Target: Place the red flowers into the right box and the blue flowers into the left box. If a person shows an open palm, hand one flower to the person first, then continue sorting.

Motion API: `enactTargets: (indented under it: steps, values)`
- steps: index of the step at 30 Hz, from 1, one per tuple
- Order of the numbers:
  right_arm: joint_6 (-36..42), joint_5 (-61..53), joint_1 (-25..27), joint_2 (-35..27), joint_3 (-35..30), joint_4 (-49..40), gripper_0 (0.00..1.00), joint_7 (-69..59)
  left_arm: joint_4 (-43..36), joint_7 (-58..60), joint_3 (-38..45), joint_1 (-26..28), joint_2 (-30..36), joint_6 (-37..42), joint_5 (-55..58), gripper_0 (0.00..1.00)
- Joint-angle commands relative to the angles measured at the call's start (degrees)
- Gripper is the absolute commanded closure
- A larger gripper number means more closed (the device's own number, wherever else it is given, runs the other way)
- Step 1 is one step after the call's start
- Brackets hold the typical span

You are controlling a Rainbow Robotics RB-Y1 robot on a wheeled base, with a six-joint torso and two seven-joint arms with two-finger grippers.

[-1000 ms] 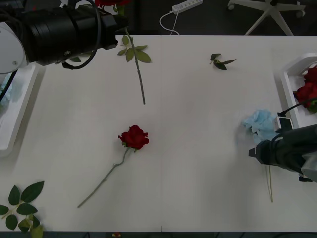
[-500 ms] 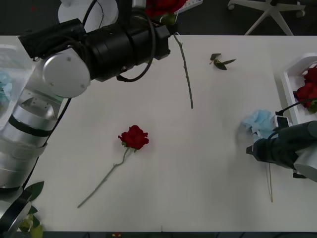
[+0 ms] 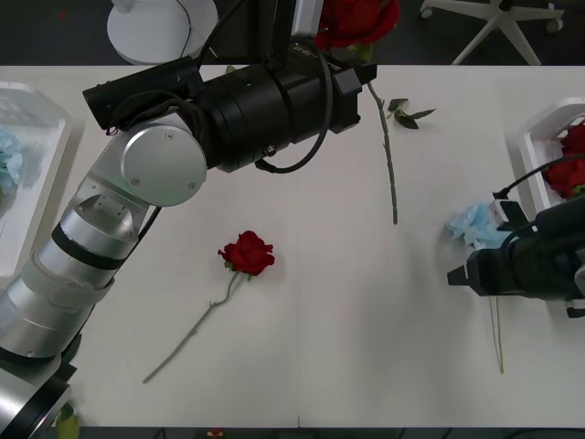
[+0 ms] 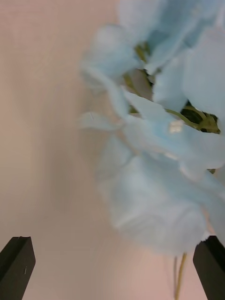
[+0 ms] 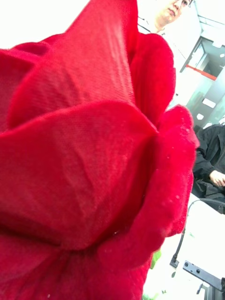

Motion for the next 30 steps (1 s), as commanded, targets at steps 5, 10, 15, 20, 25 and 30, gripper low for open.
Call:
enactTargets:
  steps: [5,10,15,20,25,30]
  values:
    - [8.35,-16.22,1.36,-3.75,-15.89,-2.38,0.00,30.74,-2.84,2.53,-0.50,-2.25,-1.47,-0.90,0.69,1.00]
    - [12.48,-24.22,3.99,-3.13,-24.86,-2.38,0.00,43.83,-2.84,2.53,-0.50,-2.25,-1.47,-0.90,0.69,1.00]
    - [16.34,-31.08,8.39,-0.15,-35.32,-2.30,0.00,51.04,-2.84,2.53,-0.50,-2.25,-1.47,-0.90,0.69,1.00]
    - [18.72,-41.45,13.40,4.34,-44.90,0.08,0.00,57.54,-2.84,2.53,-0.50,-2.25,-1.47,-0.90,0.69,1.00]
    - [17.31,-48.22,13.84,6.10,-46.39,2.27,0.00,62.29,-2.84,2.53,-0.50,-2.25,-1.47,-0.90,0.69,1.00]
    - [13.09,-49.80,13.93,9.79,-46.30,2.80,0.00,65.45,-2.84,2.53,-0.50,-2.25,-1.47,-0.90,0.69,1.00]
